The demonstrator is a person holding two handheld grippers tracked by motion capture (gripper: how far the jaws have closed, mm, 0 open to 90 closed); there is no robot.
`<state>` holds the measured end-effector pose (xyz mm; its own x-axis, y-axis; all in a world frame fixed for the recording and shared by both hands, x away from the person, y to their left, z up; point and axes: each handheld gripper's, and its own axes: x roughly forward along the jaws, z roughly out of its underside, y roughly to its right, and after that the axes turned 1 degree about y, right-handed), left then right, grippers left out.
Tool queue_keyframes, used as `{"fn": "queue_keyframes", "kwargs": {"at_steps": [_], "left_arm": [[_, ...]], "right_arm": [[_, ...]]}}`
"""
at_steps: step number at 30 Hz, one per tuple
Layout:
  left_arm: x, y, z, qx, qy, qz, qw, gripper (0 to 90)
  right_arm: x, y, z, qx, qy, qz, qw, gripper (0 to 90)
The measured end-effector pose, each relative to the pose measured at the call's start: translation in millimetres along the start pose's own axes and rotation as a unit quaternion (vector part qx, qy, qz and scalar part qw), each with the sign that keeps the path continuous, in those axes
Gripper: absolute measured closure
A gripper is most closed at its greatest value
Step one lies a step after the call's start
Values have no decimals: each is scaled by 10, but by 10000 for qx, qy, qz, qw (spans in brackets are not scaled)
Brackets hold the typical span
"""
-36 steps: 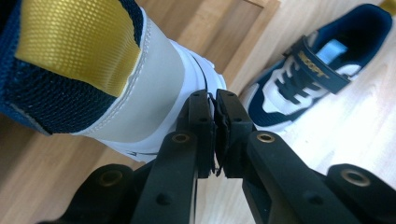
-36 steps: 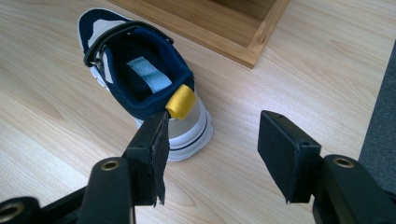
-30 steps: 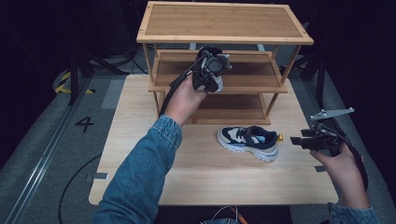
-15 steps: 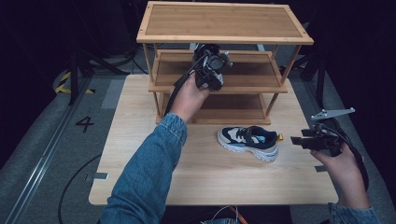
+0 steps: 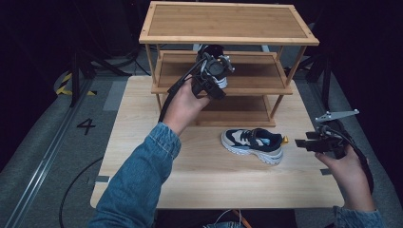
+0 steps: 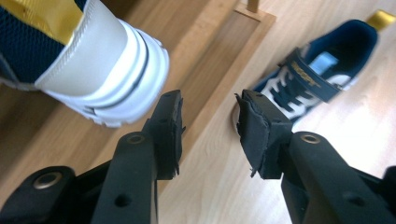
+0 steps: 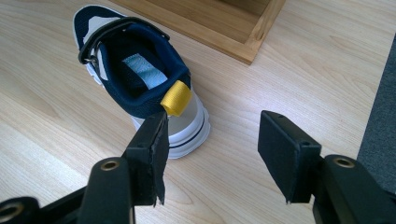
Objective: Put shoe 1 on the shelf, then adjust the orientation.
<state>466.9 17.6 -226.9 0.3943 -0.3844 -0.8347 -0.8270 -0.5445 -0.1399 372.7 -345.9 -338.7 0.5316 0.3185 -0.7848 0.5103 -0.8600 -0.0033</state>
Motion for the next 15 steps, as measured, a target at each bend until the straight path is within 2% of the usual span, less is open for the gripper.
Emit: {"fn": "queue_keyframes", "kwargs": {"at_steps": [3,7,8,11,12,15], "left_arm": [[-63,27,50,-7,-10,39,10000,572],[-208,84,225,39,-95,104,9999,541],[-208,84,225,39,-95,104,9999,530],[-298,91,422,-61,-142,88,9998,509],[-310,91,475,-126,-188,114,9997,501],[-334,90,652,-272,-278,128,9992,482]], "right_arm": [[9,-4,-3,6,-10,-12,10000,436],[38,-7,-12,16,-52,-34,10000,434],[38,-7,-12,16,-52,-34,10000,434],[76,-13,-27,-37,-116,-86,9999,426],[84,-24,-31,9,-152,-106,9998,422],[115,-34,-43,-57,-205,-162,9996,412]]}}
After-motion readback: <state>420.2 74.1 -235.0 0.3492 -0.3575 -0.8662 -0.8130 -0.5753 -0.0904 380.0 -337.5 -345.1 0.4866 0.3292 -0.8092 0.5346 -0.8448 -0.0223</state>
